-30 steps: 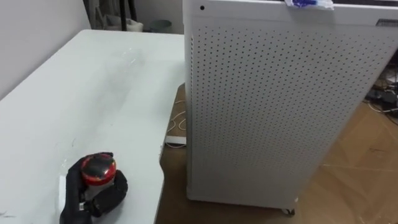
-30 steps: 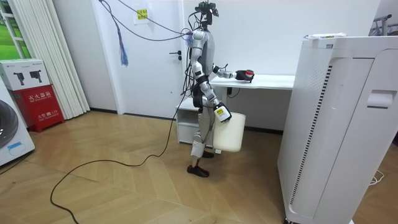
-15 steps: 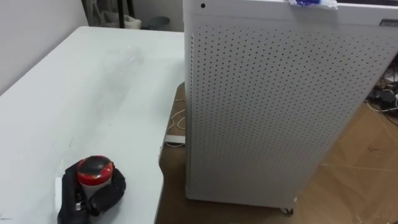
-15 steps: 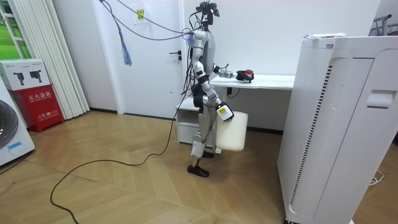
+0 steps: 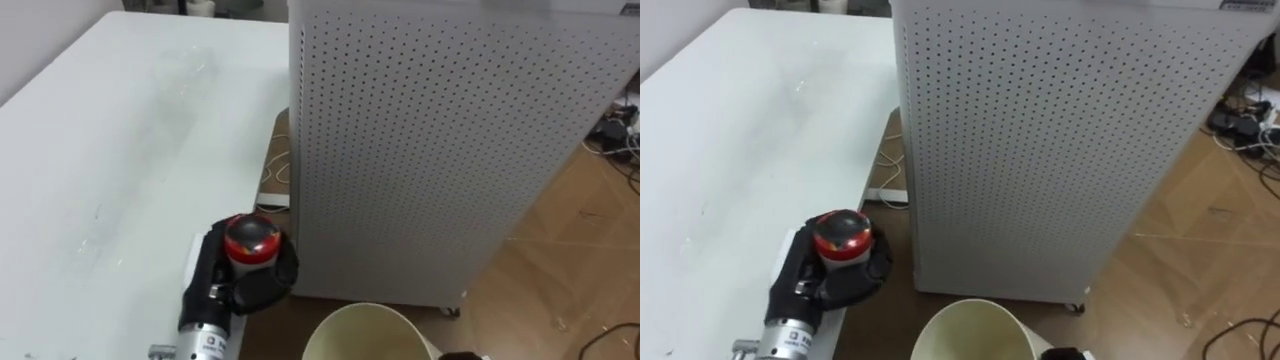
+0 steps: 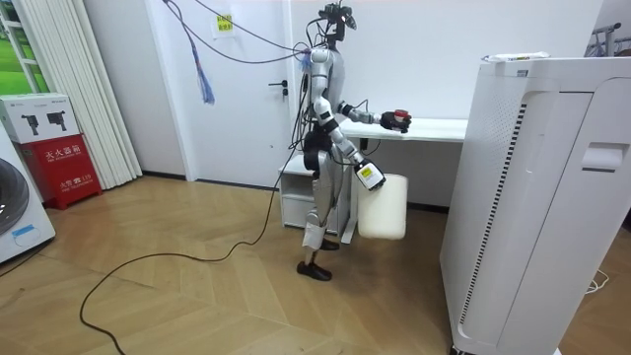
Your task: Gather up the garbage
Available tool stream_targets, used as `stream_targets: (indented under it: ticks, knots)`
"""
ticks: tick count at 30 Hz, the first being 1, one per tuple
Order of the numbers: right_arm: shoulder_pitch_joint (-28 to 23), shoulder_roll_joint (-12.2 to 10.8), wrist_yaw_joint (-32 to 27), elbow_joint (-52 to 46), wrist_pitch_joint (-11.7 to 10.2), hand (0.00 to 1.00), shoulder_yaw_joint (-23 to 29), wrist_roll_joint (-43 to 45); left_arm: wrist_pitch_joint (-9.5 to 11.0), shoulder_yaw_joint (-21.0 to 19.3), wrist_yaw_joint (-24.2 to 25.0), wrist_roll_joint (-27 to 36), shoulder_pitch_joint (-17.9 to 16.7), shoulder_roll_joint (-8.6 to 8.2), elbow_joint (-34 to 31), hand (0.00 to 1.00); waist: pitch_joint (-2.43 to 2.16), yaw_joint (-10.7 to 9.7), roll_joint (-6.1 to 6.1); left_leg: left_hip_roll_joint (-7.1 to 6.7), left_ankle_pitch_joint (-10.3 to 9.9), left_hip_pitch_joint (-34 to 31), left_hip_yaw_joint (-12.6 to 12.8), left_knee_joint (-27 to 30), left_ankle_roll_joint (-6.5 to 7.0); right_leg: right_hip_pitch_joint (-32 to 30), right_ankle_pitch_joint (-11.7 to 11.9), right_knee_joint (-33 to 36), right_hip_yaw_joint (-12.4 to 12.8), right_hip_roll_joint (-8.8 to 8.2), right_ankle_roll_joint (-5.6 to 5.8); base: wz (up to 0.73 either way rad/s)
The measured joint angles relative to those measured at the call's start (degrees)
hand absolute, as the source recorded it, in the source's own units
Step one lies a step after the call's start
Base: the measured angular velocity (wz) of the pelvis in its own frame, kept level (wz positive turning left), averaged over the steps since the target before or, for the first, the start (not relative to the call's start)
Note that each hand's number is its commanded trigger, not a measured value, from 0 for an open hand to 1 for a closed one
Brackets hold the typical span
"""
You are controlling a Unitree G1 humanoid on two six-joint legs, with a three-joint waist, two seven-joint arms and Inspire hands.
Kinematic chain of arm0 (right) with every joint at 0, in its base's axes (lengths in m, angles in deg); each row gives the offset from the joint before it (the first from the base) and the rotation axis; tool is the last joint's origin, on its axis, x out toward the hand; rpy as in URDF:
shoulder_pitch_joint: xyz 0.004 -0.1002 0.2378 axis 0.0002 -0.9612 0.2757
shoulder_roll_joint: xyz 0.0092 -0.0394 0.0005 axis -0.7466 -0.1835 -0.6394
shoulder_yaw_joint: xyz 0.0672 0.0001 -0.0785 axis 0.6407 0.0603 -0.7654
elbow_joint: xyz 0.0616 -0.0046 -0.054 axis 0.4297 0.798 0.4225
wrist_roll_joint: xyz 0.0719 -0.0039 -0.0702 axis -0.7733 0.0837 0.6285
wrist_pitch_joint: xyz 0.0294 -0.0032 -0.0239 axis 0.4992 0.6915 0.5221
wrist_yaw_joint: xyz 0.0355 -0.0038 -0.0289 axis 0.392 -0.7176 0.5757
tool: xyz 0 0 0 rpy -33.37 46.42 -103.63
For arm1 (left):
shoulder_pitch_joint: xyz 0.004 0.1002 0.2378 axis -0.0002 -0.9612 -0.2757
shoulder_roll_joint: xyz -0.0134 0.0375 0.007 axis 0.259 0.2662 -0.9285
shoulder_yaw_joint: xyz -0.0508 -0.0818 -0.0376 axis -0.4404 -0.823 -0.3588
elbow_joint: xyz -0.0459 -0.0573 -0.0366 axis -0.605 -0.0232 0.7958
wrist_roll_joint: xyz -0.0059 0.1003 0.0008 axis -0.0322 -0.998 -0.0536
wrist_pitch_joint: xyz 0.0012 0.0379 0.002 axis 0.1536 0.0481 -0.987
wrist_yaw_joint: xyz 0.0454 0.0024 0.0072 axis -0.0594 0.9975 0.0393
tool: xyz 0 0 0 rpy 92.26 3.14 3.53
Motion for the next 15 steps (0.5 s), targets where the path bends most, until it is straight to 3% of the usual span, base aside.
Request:
stream_targets:
  ticks: [3,11,15]
  knots:
    - [1.2,0.0,-1.3,-0.1,0.0,1.00,0.1,-1.2,-1.1,1.2,1.3,0.0,1.6,-0.60,-0.7,1.00,0.26,-0.1,0.26,0.17,0.0,-1.1,0.3,0.0,0.00,-2.2,0.0,1.4,0.4,-0.07,0.00,-0.13]
    - [4.0,0.1,-2.0,-2.9,0.0,1.00,0.4,-1.0,-3.4,2.7,7.5,-0.8,1.8,-1.92,-1.2,1.00,0.35,-1.1,0.26,0.40,0.1,-4.1,1.5,0.6,0.17,-6.5,0.0,3.5,1.1,-0.06,-0.08,-0.09]
    - [4.0,-0.1,-1.9,-4.0,0.0,1.00,0.4,-1.1,-3.9,4.1,9.6,-1.2,1.8,-2.13,-1.2,1.00,0.62,-1.7,0.68,0.47,0.1,-4.1,1.6,0.3,0.17,-6.6,0.0,3.4,1.4,0.08,-0.13,-0.02]
